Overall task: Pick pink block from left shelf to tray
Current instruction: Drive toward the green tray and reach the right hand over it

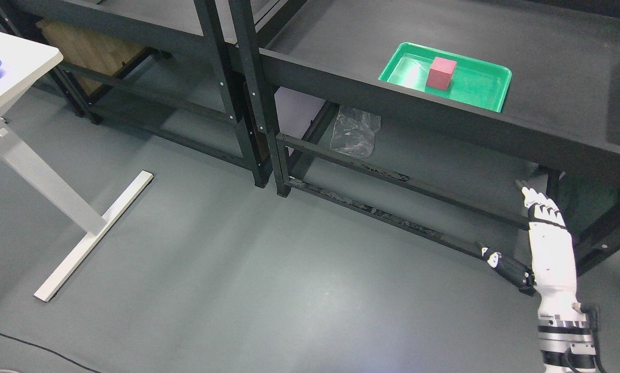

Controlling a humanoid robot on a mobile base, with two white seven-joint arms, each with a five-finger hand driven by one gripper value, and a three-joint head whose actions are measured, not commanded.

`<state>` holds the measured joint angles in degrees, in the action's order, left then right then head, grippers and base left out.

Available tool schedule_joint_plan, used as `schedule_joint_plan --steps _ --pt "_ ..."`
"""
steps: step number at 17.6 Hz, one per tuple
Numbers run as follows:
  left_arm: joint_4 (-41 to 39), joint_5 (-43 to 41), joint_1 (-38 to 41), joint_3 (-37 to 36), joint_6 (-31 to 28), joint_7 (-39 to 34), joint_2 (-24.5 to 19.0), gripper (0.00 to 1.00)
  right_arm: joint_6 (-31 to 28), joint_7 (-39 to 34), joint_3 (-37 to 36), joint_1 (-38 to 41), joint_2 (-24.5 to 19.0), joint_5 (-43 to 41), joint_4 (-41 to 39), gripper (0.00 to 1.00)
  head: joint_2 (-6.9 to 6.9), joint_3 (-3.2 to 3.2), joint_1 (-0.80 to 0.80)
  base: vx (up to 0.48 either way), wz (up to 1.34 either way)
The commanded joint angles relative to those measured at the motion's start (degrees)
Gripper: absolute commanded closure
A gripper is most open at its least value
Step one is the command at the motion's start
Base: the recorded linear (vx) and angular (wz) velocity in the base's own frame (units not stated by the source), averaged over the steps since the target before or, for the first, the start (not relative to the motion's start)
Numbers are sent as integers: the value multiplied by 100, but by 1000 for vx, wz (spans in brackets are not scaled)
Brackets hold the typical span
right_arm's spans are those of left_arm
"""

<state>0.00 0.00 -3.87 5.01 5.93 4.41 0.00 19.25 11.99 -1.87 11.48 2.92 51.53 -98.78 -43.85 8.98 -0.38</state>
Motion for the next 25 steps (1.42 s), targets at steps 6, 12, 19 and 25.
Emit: schedule_joint_plan --steps 6,12,19,25 --pt "-100 44 0 0 -4 -2 -100 0 228 14 -41 -14 -37 -46 0 0 0 0 0 236 108" --pt "-100 44 0 0 -4 -2 -100 0 263 14 -33 -23 -55 -99 8 0 0 0 0 259 54" --pt "-100 44 0 0 -4 -2 -100 0 246 -65 -6 -23 -64 -99 8 0 0 0 0 244 -2" --pt "-100 44 0 0 -4 -2 -100 0 193 -442 82 -58 -73 -108 8 0 0 0 0 228 41"
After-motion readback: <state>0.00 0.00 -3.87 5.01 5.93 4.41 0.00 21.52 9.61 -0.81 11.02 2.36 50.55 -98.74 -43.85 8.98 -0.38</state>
